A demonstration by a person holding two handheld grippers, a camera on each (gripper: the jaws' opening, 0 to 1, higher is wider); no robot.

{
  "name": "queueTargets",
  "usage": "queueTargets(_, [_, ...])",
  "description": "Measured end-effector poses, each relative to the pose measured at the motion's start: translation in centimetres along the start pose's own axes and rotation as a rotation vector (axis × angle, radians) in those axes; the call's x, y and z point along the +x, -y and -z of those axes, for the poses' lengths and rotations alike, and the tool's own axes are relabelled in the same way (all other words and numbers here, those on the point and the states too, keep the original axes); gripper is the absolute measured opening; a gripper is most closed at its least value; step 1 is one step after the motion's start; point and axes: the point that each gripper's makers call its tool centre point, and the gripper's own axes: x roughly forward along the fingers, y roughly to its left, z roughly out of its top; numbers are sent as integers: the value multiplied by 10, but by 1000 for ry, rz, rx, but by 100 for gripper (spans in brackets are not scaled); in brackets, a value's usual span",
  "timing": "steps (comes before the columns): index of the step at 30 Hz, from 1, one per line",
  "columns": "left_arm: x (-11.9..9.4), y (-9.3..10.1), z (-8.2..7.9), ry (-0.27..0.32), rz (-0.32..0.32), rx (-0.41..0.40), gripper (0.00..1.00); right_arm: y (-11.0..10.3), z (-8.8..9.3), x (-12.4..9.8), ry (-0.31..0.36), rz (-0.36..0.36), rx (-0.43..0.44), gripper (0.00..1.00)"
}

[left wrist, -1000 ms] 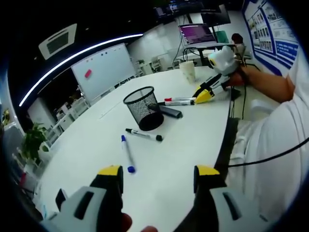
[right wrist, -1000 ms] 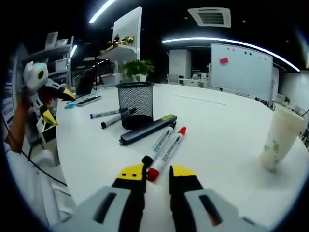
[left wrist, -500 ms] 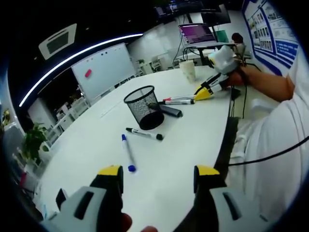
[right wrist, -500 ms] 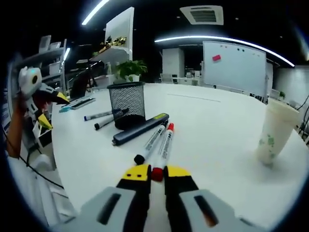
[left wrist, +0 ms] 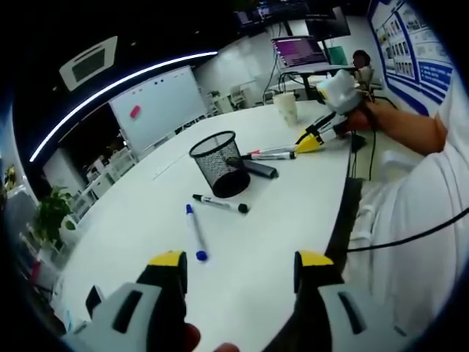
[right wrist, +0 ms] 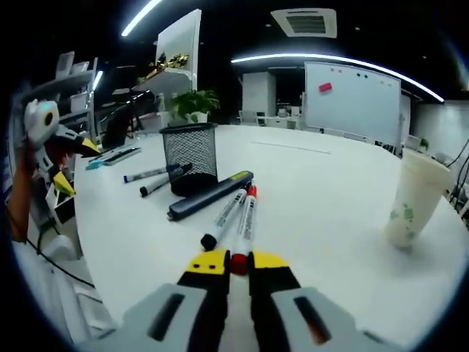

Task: Place the scattered laser pointers and whiteboard markers into the pen holder and stack the scattered paper cups together

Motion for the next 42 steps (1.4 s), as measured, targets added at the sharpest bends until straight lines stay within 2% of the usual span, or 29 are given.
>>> queueTargets(7, [2, 1, 3, -7, 3, -5, 59, 3, 0, 0, 6, 15, -10, 11])
queueTargets(11, [3, 2, 1, -5, 3, -6, 59, 10, -4, -1, 17, 32, 26, 11])
queueTargets(16, [3, -1, 2, -5, 1, -6, 59, 10, -8, -4, 32, 42, 24, 11])
queueTargets(20, [3, -1, 0, -1, -2, -10, 59, 10, -21, -8, 89, 39, 13, 11])
queueTargets(28, [4, 2, -3, -1, 0, -6, 59, 10, -29, -10, 111, 44, -30, 10])
queueTargets(38, [4, 0, -3, 0, 2, -5, 59, 12, -47, -19, 173, 62, -45, 10])
queueTargets(42, [4, 1, -3, -2, 2, -3, 59, 11, -58, -25, 208, 77, -76, 10])
